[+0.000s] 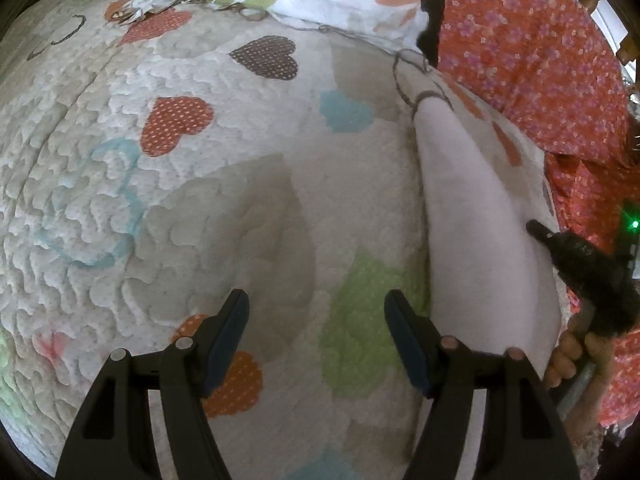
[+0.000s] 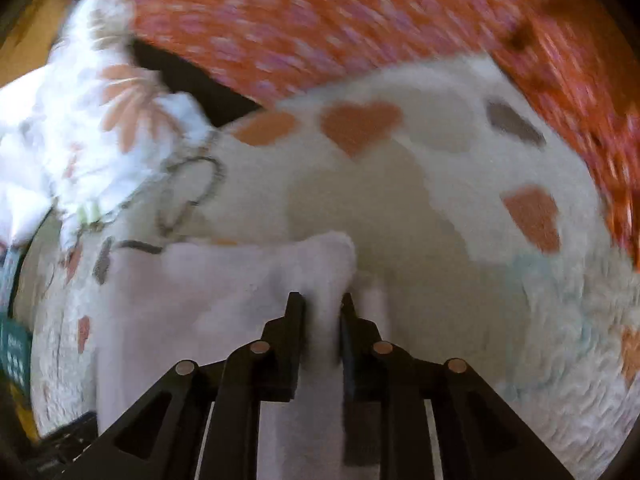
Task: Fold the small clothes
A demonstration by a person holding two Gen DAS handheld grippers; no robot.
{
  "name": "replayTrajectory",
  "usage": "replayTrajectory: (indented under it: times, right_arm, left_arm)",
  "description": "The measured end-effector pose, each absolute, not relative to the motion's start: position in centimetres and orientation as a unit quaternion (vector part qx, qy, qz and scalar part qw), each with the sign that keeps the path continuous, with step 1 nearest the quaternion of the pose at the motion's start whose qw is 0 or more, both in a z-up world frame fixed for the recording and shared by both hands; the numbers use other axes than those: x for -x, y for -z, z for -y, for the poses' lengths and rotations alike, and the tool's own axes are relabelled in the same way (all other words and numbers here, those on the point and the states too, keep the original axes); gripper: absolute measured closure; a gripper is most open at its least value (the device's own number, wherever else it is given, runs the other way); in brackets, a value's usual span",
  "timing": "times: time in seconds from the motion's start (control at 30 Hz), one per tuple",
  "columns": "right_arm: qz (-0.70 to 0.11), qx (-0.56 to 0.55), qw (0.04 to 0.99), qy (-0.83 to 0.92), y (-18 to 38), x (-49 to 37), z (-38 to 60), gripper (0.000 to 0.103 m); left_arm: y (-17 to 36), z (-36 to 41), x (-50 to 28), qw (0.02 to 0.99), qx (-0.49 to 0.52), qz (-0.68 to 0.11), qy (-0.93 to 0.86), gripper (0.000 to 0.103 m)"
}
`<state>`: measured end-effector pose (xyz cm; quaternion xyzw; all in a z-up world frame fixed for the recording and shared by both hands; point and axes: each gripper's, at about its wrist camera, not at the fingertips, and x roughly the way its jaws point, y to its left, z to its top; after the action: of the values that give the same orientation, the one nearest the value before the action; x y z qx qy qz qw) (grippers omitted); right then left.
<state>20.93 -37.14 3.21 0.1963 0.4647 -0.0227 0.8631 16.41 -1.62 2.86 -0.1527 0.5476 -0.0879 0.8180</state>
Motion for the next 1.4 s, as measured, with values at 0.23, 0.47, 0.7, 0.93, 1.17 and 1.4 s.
replayTrajectory:
  times: [0.23, 0.47, 0.7, 0.93, 1.17, 1.4]
  right_arm:
    - [-0.399, -0.185, 0.898, -0.017, -8.1, -19.7, 33.0, 0.080]
    - [-0.493, -0.221, 0.823, -0.174, -2.0, -22.6, 24.0, 0.093]
    - [-0.488, -0.266, 0.808, -0.196, -2.9, -22.7, 24.1, 0.094]
    - [-0.488, -0.220, 0.835, -0.128, -5.9, -17.9, 26.3, 0.094]
    - [-0.521, -0.254, 0.793, -0.188, -3.2, -16.1, 24.5, 0.091]
    - [-0.481, -0.269, 0.818, -0.166, -7.0, -14.5, 30.3, 0.091]
  left_arm:
    - [-3.9, 0.3, -15.4, 0.830, 0.146, -0.533, 0.083, 0.034]
    - [-3.7, -1.2, -15.2, 0.826, 0.154, -0.536, 0.076, 0.034]
    - [-4.1, -2.0, -15.1, 0.827, 0.159, -0.533, 0.077, 0.034]
    - [-5.0, -2.8, -15.0, 0.833, 0.167, -0.522, 0.076, 0.033]
    - [-4.6, -2.9, -14.8, 0.831, 0.167, -0.527, 0.064, 0.033]
    - [-5.1, 0.9, -14.2, 0.836, 0.146, -0.520, 0.102, 0.033]
